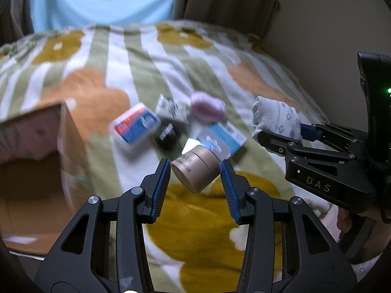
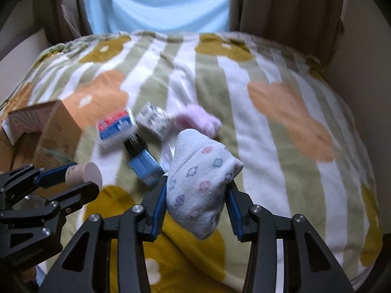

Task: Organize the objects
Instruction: 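Carry the beige jar and white sock over the cardboard box with both tools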

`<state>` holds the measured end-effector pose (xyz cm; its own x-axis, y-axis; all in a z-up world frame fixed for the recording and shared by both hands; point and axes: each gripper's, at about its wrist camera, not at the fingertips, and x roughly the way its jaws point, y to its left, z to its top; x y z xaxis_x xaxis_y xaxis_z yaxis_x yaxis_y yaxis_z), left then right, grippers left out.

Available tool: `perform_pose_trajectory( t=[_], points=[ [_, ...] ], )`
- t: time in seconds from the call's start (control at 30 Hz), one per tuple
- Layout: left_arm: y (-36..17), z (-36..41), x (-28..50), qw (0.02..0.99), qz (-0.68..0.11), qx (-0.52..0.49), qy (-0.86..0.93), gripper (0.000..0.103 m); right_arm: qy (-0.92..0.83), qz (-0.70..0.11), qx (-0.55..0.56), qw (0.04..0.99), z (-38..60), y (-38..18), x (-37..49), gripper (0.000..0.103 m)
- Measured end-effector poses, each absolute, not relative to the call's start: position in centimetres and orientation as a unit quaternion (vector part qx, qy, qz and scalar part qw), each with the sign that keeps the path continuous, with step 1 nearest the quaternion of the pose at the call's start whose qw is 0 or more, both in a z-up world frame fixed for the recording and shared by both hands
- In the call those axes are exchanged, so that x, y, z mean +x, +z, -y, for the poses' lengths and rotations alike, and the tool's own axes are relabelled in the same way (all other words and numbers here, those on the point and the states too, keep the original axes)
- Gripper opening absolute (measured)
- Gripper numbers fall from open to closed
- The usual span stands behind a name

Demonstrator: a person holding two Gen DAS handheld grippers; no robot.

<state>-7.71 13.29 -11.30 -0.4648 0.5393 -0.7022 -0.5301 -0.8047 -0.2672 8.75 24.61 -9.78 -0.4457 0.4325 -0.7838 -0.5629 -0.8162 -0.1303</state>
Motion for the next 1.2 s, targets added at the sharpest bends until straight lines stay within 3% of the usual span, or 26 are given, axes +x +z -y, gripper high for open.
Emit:
perform_pose_trajectory(
  t=[0.6,1.2],
  points=[
    [-2.6,0.2,-9.8,0.235,0.011,-0.348,0.907,0.039,0.899,-0.018,-0.369,0.237,-15.4,-1.6,0.5,0.041],
    [-7.0,15.5,-13.1,0.142,0.038,-0.383,0.912,0.039,0.904,-0.003,-0.408,0.13,-5.9,-5.5,-10.3,0.041]
  ],
)
